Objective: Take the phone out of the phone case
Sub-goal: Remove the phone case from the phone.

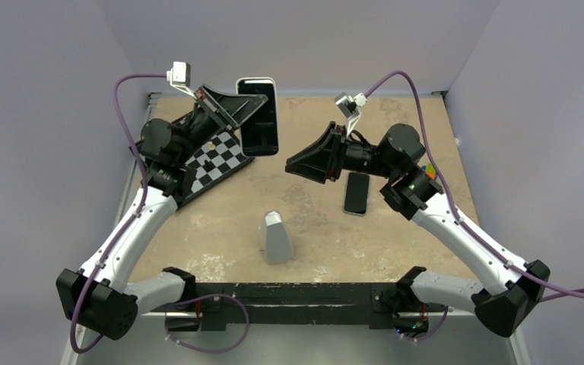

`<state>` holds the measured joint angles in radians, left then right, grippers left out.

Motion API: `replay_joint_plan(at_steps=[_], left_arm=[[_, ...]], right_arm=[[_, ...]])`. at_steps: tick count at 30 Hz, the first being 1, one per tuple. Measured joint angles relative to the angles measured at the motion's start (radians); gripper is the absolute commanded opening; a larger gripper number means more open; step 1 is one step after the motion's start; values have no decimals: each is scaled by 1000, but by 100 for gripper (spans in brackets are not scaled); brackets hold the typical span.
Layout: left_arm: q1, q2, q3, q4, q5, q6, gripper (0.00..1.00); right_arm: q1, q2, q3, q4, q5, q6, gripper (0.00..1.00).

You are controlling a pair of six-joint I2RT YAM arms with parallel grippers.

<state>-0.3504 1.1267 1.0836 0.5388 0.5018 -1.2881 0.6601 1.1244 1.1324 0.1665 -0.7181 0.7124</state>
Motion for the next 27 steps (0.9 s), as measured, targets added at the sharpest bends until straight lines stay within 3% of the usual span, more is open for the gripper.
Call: replay_joint_plan(at_steps=[9, 27], left_arm=[[0, 16, -2, -33, -13, 10, 0], [0, 16, -2, -25, -12, -2, 0]], right_arm=[[-2, 83, 1, 151, -35, 183, 36], [-21, 133, 0, 274, -79, 321, 39]])
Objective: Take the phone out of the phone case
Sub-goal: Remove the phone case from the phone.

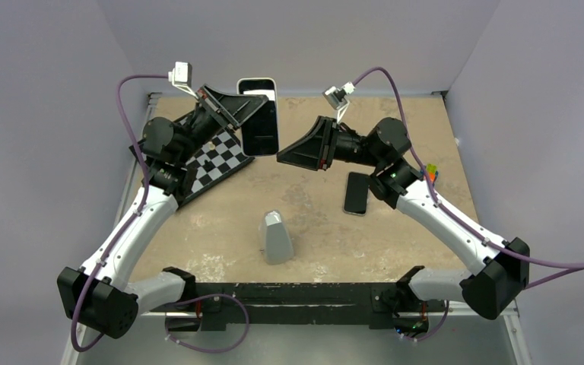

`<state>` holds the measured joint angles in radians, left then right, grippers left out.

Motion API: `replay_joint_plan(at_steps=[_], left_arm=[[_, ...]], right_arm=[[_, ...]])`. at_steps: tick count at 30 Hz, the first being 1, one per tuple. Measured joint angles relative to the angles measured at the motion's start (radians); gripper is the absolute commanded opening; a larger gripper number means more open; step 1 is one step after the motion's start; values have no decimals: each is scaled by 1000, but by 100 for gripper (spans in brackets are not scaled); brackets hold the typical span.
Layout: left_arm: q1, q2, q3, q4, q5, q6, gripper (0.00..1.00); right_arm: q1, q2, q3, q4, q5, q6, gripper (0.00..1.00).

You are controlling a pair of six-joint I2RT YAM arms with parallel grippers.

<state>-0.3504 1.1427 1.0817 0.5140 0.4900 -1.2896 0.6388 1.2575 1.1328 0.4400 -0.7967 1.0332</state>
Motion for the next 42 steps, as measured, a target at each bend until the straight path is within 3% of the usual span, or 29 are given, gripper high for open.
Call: replay_joint_plan(at_steps=[23, 28, 31, 32, 33, 36, 39, 40, 42], left_arm=[[-23, 3, -26, 39, -11, -34, 0], [-34, 1, -32, 40, -38, -24, 0], [-37, -7, -32, 19, -45, 6, 1], [-40, -12, -32, 7, -45, 19, 9], [-43, -17, -32, -6, -44, 32, 17], [-43, -32, -27, -54, -45, 87, 41], [-49, -54, -23, -123, -7, 153, 80], [-53, -66, -23, -158, 21, 175, 89], [-55, -85, -23, -209, 57, 226, 95]], right_arm=[[0, 73, 50, 50, -18, 42, 41], [-4, 106, 95, 36, -18, 56, 33], [-5, 127, 101, 46, -18, 76, 12], [-5, 137, 101, 47, -17, 85, 2], [-5, 144, 101, 47, -18, 92, 0], [-7, 157, 101, 53, -35, 117, 0], [-16, 158, 100, 77, -39, 139, 0], [-26, 157, 94, 102, -35, 154, 0], [-51, 157, 77, 143, -37, 180, 0]])
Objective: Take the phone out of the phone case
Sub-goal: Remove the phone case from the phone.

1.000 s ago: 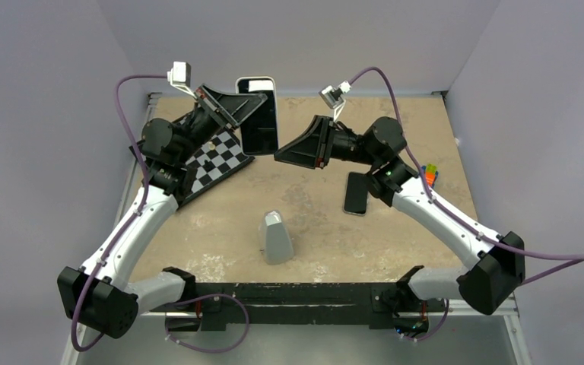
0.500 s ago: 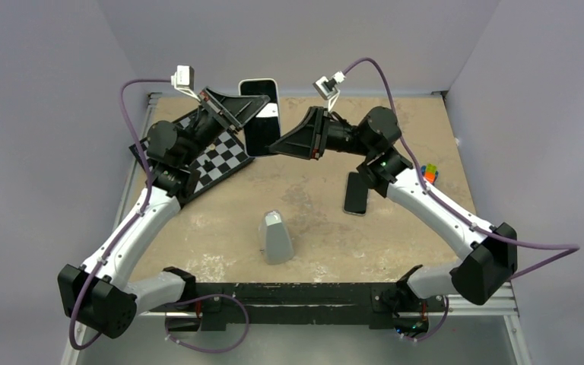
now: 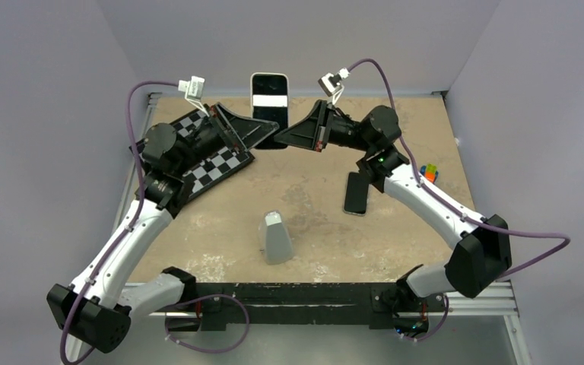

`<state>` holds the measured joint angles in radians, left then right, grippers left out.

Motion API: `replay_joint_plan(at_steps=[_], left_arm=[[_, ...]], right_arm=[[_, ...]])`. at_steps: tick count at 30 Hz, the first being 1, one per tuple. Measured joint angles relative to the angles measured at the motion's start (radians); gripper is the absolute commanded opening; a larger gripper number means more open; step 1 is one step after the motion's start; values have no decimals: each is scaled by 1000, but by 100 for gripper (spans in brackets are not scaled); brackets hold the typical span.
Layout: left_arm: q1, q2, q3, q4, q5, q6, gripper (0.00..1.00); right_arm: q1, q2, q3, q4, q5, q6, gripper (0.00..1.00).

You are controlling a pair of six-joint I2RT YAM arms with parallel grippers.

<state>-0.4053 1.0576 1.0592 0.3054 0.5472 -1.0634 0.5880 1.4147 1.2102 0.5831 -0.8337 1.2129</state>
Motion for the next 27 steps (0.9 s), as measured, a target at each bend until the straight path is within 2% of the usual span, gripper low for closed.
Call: replay_joint_plan(at_steps=[3, 5, 14, 19, 22, 27], left_arm=[[14, -30, 0, -75, 32, 76, 96], [24, -53, 0, -121, 46, 135, 92], [26, -160, -14, -223, 74, 346, 65], [26, -173, -38, -226, 74, 388, 45], [26, -166, -42, -225, 76, 399, 37], [26, -160, -42, -224, 82, 402, 36]], right_arm=[[-35, 0, -40, 69, -15, 47, 0], [-62, 0, -62, 100, -31, 79, 0], [-90, 0, -80, 220, -103, 172, 0], [-91, 0, -80, 281, -114, 216, 0], [-91, 0, -83, 317, -124, 238, 0], [-93, 0, -92, 338, -125, 252, 0]])
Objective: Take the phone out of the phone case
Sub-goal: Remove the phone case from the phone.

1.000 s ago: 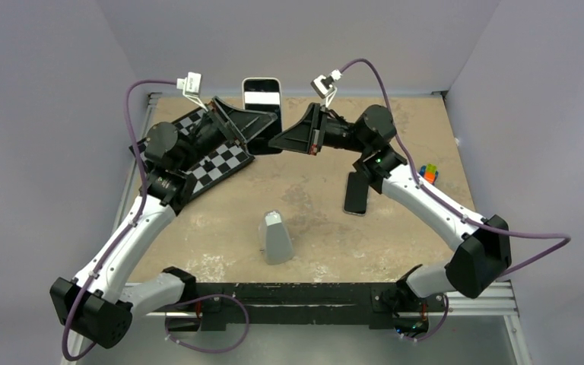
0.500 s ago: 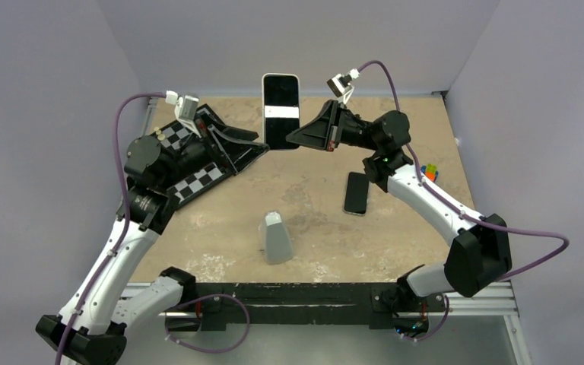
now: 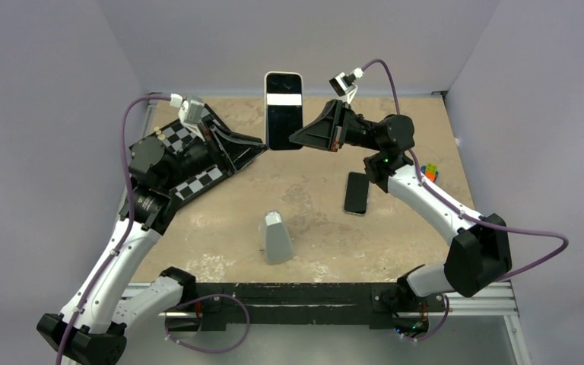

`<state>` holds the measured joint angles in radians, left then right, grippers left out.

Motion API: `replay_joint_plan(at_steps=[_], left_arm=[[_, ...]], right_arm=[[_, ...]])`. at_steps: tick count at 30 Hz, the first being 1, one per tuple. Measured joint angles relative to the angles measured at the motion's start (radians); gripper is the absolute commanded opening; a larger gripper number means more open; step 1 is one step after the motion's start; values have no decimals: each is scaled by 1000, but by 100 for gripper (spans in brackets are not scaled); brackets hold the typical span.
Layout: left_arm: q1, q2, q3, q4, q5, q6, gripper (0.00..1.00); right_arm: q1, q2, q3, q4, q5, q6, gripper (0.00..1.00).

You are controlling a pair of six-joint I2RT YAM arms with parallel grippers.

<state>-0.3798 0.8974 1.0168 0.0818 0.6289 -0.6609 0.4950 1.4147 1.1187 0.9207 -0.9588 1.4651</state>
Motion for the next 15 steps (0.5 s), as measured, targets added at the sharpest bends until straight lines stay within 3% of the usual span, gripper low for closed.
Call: replay_joint_plan(at_steps=[10, 15], left_arm=[[0, 84, 29, 24, 25, -36, 37], [0, 144, 71, 29, 26, -66, 30]], right_arm=[[-4, 0, -1, -27, 1, -22, 0], [-2, -2, -1, -97, -1, -82, 0]])
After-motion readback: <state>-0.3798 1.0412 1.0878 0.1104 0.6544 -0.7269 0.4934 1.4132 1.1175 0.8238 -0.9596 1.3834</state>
